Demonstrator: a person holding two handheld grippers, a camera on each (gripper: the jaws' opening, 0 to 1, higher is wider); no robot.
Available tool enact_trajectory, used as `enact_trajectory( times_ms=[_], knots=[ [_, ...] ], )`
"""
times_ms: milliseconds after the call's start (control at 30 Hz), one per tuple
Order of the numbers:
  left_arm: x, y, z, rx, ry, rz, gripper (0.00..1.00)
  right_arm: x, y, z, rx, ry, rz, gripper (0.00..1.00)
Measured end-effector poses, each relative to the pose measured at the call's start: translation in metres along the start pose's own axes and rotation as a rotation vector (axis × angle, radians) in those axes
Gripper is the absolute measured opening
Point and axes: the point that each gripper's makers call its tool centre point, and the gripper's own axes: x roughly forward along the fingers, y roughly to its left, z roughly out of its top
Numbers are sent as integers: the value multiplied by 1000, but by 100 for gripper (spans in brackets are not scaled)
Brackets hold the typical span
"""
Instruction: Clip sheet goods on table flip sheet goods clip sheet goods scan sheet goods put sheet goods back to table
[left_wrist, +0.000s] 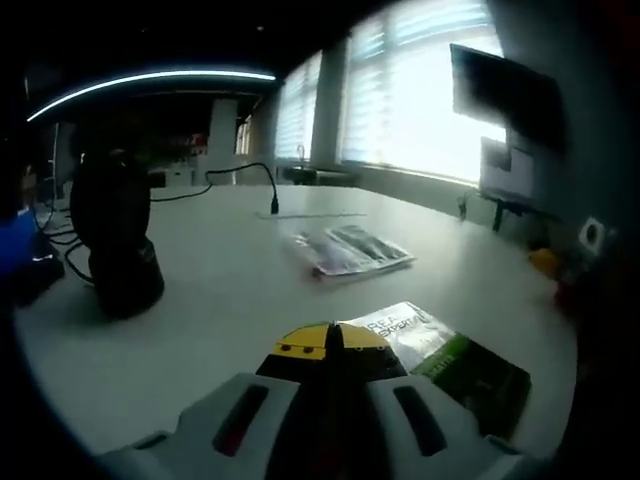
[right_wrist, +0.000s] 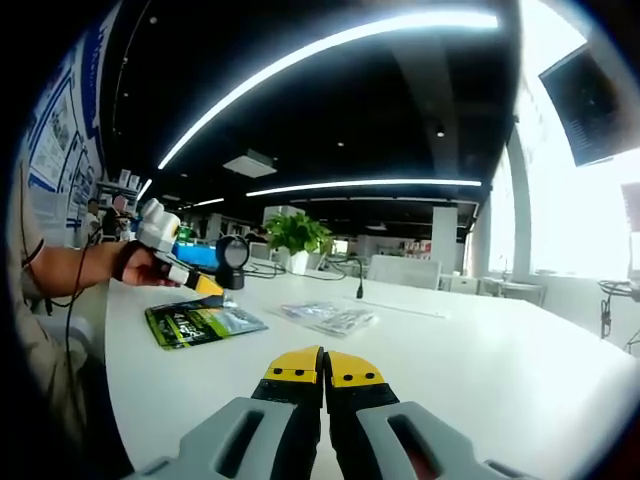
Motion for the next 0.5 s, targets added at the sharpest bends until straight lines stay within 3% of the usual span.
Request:
enact_trajectory(
  times_ms=[500],
  knots=[
    [-2, -3, 17, -34, -15, 8, 0, -1, 7, 2, -2, -2, -1, 0]
  ],
)
